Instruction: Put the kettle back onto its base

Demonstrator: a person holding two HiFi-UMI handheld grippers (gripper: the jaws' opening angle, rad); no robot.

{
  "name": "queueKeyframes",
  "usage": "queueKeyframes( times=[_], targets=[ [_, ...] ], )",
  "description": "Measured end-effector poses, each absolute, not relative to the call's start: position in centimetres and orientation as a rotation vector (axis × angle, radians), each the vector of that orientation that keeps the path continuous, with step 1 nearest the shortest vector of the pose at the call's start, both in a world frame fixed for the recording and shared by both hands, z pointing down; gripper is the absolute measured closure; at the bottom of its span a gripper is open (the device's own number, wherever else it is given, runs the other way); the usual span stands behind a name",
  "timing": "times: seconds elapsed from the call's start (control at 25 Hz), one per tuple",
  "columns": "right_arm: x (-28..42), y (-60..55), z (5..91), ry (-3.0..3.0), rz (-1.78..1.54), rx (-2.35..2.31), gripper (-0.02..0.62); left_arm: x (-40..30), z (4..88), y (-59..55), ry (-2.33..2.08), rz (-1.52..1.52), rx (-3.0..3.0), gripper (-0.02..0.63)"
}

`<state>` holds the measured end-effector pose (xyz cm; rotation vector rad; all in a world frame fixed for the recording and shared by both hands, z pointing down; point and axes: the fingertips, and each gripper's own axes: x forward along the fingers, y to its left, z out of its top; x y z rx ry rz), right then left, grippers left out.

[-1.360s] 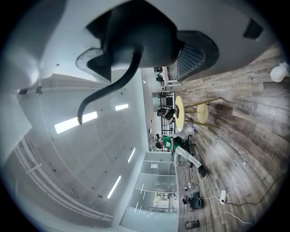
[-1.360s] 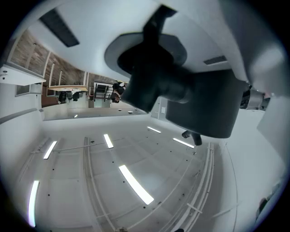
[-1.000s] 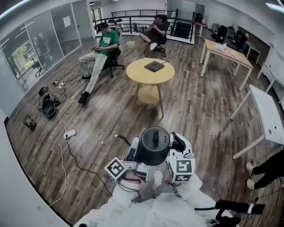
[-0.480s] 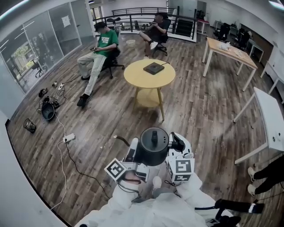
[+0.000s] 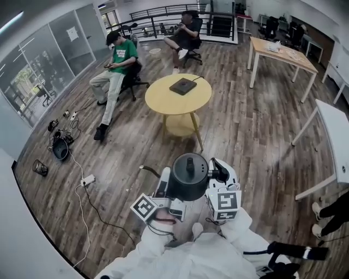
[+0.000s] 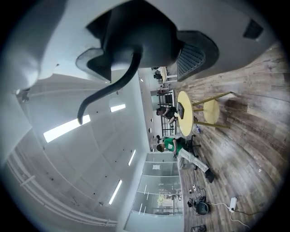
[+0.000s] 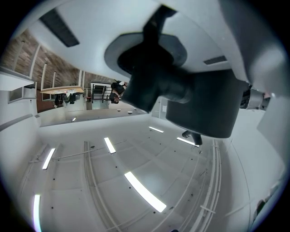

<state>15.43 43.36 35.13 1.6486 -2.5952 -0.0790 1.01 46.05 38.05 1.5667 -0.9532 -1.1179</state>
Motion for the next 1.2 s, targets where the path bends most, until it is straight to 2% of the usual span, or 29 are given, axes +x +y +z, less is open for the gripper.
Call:
queueKeyframes(
  times=[0.72,1.2],
  targets=[
    [12.5,32.1,36.3,-2.611,-0.087,1.548,0.584,-1.6,39.8,35.4,-0.976,-1.173,1.511,0.149],
    [11.3,21.2,36.6,-2.554,-0.099,1.608,0.584,-2.9,40.1,23.6,-0.91,-1.148,1.525,0.149]
  ],
)
